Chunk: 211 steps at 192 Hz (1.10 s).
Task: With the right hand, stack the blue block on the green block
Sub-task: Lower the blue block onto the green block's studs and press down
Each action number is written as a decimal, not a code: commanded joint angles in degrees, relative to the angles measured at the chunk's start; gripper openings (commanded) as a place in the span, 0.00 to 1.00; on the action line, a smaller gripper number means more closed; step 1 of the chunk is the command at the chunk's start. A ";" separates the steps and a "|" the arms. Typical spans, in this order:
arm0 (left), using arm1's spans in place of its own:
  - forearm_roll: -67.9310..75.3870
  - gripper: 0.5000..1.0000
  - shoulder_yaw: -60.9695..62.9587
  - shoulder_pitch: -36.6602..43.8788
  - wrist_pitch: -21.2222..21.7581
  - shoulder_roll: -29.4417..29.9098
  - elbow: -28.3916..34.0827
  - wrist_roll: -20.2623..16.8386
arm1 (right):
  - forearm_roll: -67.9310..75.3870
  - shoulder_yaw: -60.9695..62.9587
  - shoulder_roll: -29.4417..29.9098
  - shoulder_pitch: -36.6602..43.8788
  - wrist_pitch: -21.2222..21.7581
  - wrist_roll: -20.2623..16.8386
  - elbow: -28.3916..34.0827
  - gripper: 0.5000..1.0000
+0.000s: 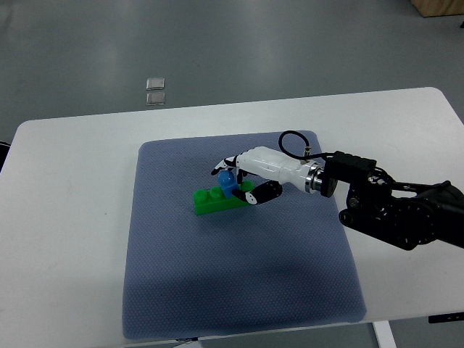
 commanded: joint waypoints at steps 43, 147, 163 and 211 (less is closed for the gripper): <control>0.00 1.00 -0.02 0.00 -0.01 0.00 0.00 0.00 | -0.48 -1.11 1.75 -0.02 -0.09 0.00 -1.70 0.00; 0.00 1.00 0.07 0.00 -0.01 0.00 0.00 0.00 | -0.48 -1.29 3.24 -0.55 -0.52 -0.09 -3.54 0.00; 0.00 1.00 -0.02 0.00 -0.01 0.00 0.00 0.00 | -0.48 -1.55 3.33 -0.55 -0.61 0.00 -3.54 0.00; 0.00 1.00 -0.02 0.00 -0.01 0.00 0.00 0.00 | -0.48 -1.55 3.24 -0.82 -0.70 0.00 -3.54 0.00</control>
